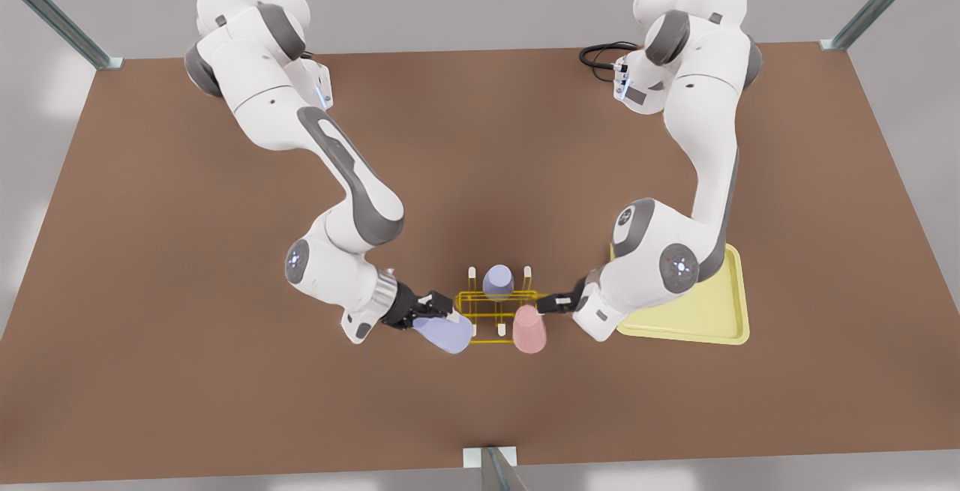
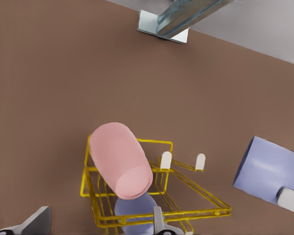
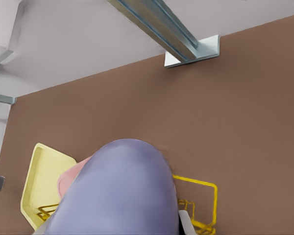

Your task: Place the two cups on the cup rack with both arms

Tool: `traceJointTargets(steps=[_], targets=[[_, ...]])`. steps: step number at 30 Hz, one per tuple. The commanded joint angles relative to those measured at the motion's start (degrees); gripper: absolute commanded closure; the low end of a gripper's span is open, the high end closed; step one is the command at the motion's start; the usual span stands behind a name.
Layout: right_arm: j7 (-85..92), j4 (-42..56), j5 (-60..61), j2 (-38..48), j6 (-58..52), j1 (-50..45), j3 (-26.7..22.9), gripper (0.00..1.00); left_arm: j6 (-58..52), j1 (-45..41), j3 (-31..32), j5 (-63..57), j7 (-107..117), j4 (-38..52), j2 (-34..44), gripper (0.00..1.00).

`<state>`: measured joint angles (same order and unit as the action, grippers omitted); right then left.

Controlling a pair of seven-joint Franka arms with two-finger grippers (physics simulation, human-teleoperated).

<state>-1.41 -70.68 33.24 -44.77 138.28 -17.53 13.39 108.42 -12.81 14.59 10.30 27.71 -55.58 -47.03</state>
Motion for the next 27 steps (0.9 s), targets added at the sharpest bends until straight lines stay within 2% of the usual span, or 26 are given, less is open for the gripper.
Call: traceJointTargets(steps=[1, 3, 4, 5, 6, 7, 10, 27], targets=[[-0.4, 1.8, 0.2, -0.9, 1.4, -1.2, -0.2, 0.17, -7.8, 1.7, 0.0, -4.9, 13.7, 0.0, 2.1, 0.00], [-0.4, 1.8, 0.2, -1.1, 1.5, -1.3, -0.3, 0.17, -20.3, 6.6, 0.5, -7.8, 4.7, 0.0, 6.7, 0.00], [-0.3, 1.8, 0.2, -1.1, 1.5, -1.3, -0.3, 0.17, -21.1, 6.8, -0.7, -10.5, -5.7, -6.6, 13.9, 0.00], [-0.2, 1.7, 0.2, -1.1, 1.5, -1.3, -0.3, 0.17, -13.4, 1.9, -10.0, -10.9, -21.4, -27.4, 29.2, 0.00], [-0.2, 1.7, 0.2, -1.4, 1.5, -1.3, -0.3, 0.17, -17.9, 1.7, -10.6, -11.1, -22.9, -29.3, 32.6, 0.00], [-0.2, 1.7, 0.1, -1.5, 1.5, -1.5, -0.4, 0.17, -23.1, 2.4, -10.9, -10.7, -22.9, -27.1, 32.0, 0.00], [-0.2, 1.6, -0.1, -1.9, 1.4, -1.5, -0.6, 0.17, -27.3, 8.4, -10.7, -8.5, -27.5, -26.7, 32.2, 0.00], [-0.4, 4.9, -0.4, -5.9, 0.9, -4.4, -3.3, 0.17, -26.7, 8.5, -10.5, -8.2, -27.8, -28.5, 31.2, 0.00]])
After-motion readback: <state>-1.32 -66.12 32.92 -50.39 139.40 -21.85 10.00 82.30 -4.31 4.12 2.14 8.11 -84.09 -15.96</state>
